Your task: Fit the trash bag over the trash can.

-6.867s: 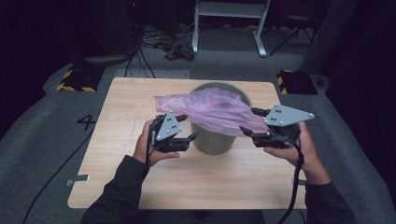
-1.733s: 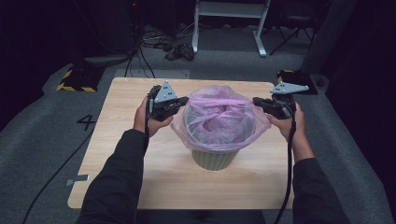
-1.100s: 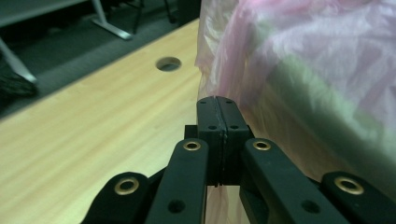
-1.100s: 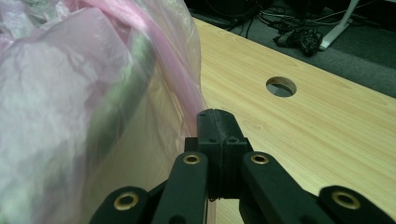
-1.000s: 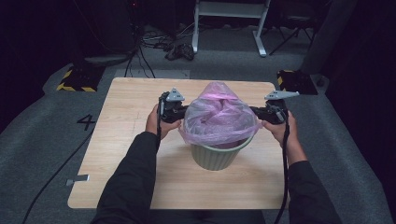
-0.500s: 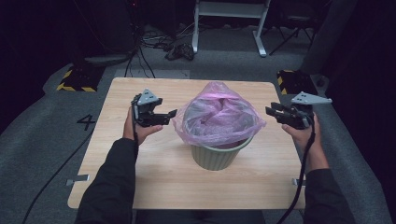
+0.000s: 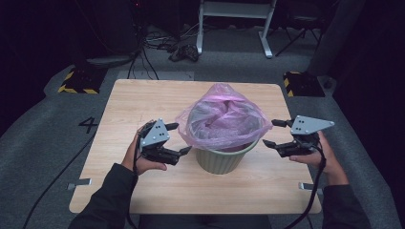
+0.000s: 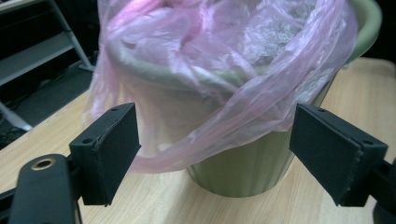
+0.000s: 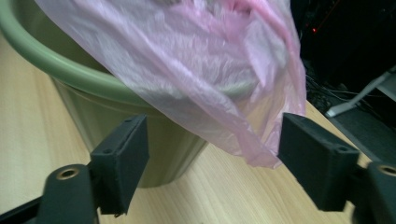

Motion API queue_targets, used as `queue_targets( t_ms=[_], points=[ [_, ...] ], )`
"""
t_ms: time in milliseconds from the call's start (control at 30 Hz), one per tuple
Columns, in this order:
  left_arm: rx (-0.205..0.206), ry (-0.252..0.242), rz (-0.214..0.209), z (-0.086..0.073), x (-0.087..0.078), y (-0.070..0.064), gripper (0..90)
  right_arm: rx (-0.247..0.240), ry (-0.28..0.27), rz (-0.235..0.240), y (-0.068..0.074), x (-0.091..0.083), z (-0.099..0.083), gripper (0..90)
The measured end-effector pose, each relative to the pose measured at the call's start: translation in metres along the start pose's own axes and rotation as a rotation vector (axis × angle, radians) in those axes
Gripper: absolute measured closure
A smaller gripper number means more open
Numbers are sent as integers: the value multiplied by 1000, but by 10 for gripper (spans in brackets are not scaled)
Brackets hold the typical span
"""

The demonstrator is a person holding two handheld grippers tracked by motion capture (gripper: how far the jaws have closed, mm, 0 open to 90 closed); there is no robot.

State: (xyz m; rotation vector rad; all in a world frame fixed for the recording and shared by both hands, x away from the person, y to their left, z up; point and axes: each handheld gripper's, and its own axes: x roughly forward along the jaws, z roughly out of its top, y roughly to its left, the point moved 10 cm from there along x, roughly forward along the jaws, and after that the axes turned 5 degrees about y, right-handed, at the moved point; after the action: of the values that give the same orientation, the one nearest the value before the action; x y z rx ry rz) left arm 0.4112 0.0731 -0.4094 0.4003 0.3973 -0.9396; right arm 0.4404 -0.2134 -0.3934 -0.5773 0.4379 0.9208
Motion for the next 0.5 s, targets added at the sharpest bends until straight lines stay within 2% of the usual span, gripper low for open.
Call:
queue_targets(
  t_ms=[33,100,133,200,267,300,333,367,433,500],
  points=[
    [2,7,11,0,3,-1,223,-1,6,-9,-1,4,-1,388],
    [34,28,30,-1,10,-1,344,0,11,-21,-2,12,-2,553],
    [45,35,50,-1,13,0,423,-6,4,-13,0,14,-1,615],
    [69,41,52,-3,17,0,601,-22,-2,-2,3,17,-1,787],
    [88,37,75,-4,18,0,756,-44,1,4,7,18,-2,894],
    [90,21,50,-5,17,-2,821,-51,-18,17,10,16,-2,900],
    [94,16,47,-6,15,-2,873,-53,-23,21,11,14,-2,900],
    [99,16,46,-8,14,-3,892,-58,-29,29,13,12,-3,900],
    [104,5,10,-10,10,-8,899,-66,-30,42,18,9,-6,900],
    [129,14,-30,-16,7,-16,900,-82,-25,72,27,7,-11,900]
  ],
)
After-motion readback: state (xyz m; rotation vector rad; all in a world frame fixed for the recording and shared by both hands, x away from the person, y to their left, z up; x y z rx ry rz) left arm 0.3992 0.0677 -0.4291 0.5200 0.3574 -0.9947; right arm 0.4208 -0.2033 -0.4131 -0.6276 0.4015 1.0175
